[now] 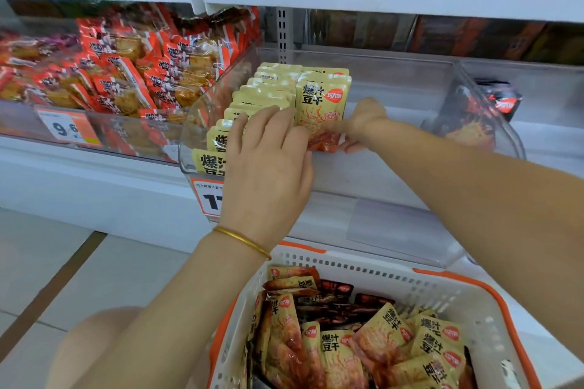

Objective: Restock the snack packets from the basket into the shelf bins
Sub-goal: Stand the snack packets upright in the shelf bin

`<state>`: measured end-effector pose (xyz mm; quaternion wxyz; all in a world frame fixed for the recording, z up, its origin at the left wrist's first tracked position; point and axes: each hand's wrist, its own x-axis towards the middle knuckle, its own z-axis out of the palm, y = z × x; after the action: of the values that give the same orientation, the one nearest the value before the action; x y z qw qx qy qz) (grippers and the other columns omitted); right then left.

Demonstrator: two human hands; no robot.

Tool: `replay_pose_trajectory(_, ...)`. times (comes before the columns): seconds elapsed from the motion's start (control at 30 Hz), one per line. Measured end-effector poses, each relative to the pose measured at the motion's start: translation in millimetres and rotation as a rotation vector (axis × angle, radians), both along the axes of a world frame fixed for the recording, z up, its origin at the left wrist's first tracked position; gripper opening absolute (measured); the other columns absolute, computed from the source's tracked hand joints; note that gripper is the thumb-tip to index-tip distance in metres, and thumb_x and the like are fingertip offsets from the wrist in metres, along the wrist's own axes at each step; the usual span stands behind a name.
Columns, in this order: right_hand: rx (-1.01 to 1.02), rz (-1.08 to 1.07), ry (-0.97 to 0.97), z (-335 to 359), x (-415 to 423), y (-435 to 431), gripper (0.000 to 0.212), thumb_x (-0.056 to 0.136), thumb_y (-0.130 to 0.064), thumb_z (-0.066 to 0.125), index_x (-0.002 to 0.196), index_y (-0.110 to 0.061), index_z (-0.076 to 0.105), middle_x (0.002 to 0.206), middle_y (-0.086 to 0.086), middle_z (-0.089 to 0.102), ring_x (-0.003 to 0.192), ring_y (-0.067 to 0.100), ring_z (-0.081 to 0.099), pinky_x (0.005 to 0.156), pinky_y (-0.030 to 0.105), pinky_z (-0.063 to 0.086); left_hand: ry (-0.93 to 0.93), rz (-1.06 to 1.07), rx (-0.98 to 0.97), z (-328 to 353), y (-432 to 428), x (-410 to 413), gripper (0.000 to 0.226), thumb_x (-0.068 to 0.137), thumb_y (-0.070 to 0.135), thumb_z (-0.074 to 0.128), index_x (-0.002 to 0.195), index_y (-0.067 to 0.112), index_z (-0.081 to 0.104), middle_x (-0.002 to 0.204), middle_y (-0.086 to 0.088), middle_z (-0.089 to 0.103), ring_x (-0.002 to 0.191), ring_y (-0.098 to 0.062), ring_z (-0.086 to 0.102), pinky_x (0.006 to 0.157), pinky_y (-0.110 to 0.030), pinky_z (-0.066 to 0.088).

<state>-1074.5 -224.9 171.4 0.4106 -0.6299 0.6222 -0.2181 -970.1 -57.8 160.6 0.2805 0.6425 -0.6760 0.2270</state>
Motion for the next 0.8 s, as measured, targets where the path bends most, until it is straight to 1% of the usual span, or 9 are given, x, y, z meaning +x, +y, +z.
replay_pose_trajectory(0.1, -0.066, 0.007, -0.096, 17.4, -13.4, 20.1, 0.025, 0.087, -0.013, 0.068, 0.074, -0.001, 0.050, 0.071, 0.020, 0.063, 0.056, 0.024, 0.062, 0.065, 0.041, 0.058, 0.014, -0.089, -0.108, 2.3, 15.8, -10.2, 0.022, 0.083, 0.008, 0.052, 0.100, 0.005, 0.066, 0.125, -0.013, 0.059, 0.119, -0.035, 0.048, 0.102, -0.051, 0.034)
replay_pose_trajectory(0.2, -0.236, 0.072, -0.287, 36.6, -34.4, 71.2, 0.033, 0.088, -0.005, 0.063, 0.074, -0.014, 0.035, 0.063, 0.015, 0.055, 0.046, 0.019, 0.058, 0.046, 0.033, 0.053, 0.061, -0.124, -0.152, -0.7, 43.5, -24.5, 0.025, 0.082, 0.009, 0.050, 0.099, 0.008, 0.067, 0.123, -0.008, 0.061, 0.112, -0.031, 0.049, 0.090, -0.045, 0.038)
replay_pose_trajectory(0.3, -0.316, 0.213, -0.484, 37.2, -66.1, 145.4, 0.031, 0.087, -0.001, 0.062, 0.080, -0.015, 0.036, 0.064, 0.015, 0.054, 0.040, 0.015, 0.056, 0.040, 0.029, 0.049, 0.159, -0.142, -0.034, -22.4, 74.2, -31.6, 0.024, 0.081, 0.011, 0.048, 0.095, 0.012, 0.068, 0.110, -0.002, 0.064, 0.100, -0.026, 0.050, 0.077, -0.038, 0.035)
replay_pose_trajectory(0.37, -0.186, 0.272, -0.537, 5.8, -81.6, 182.9, 0.024, 0.088, 0.001, 0.059, 0.083, -0.013, 0.041, 0.066, 0.016, 0.056, 0.043, 0.019, 0.057, 0.042, 0.033, 0.050, 0.182, -0.148, 0.110, -47.0, 87.3, -25.6, 0.026, 0.079, 0.012, 0.045, 0.093, 0.012, 0.067, 0.102, -0.001, 0.065, 0.094, -0.027, 0.052, 0.073, -0.037, 0.036)
replay_pose_trajectory(0.5, 0.221, 0.408, -0.217, -109.6, -76.1, 220.9, 0.006, 0.093, -0.005, 0.054, 0.092, -0.008, 0.049, 0.076, 0.012, 0.060, 0.053, 0.019, 0.063, 0.058, 0.039, 0.058, 0.310, -0.153, 0.438, -88.3, 86.5, -14.9, 0.036, 0.080, 0.016, 0.037, 0.102, 0.012, 0.066, 0.102, -0.005, 0.064, 0.095, -0.027, 0.052, 0.085, -0.034, 0.039)
replay_pose_trajectory(0.57, 0.310, 0.457, -0.078, -165.2, -64.5, 228.6, 0.005, 0.093, -0.006, 0.053, 0.097, -0.006, 0.053, 0.084, 0.012, 0.062, 0.057, 0.015, 0.062, 0.061, 0.033, 0.058, 0.348, -0.138, 0.525, -99.1, 80.7, -16.1, 0.030, 0.083, 0.010, 0.044, 0.103, 0.010, 0.066, 0.102, -0.008, 0.065, 0.096, -0.028, 0.051, 0.088, -0.034, 0.039)
replay_pose_trajectory(0.67, 0.263, 0.578, 0.115, -226.4, -49.1, 243.9, 0.016, 0.091, -0.008, 0.054, 0.105, -0.008, 0.060, 0.106, 0.008, 0.062, 0.088, 0.015, 0.060, 0.073, 0.017, 0.052, 0.307, -0.138, 0.592, -110.7, 75.1, -18.3, 0.022, 0.084, 0.000, 0.052, 0.099, 0.006, 0.067, 0.101, -0.012, 0.066, 0.098, -0.032, 0.053, 0.090, -0.038, 0.040)
replay_pose_trajectory(0.73, 0.238, 0.749, 0.349, -255.7, -48.2, 255.8, 0.020, 0.089, -0.016, 0.056, 0.109, -0.012, 0.059, 0.114, 0.006, 0.059, 0.105, 0.022, 0.055, 0.087, 0.031, 0.050, 0.302, -0.143, 0.620, -115.8, 74.0, -18.9, 0.021, 0.084, -0.001, 0.052, 0.097, 0.005, 0.068, 0.102, -0.013, 0.066, 0.100, -0.033, 0.053, 0.090, -0.032, 0.033)
replay_pose_trajectory(0.8, 0.244, 0.869, 0.544, -269.8, -52.8, 267.9, 0.022, 0.089, -0.018, 0.055, 0.110, -0.010, 0.057, 0.114, 0.009, 0.059, 0.104, 0.027, 0.056, 0.086, 0.037, 0.050, 0.298, -0.156, 0.642, -118.9, 72.4, -19.7, 0.022, 0.084, -0.001, 0.051, 0.096, 0.004, 0.068, 0.101, -0.014, 0.066, 0.099, -0.034, 0.053, 0.090, -0.031, 0.032)
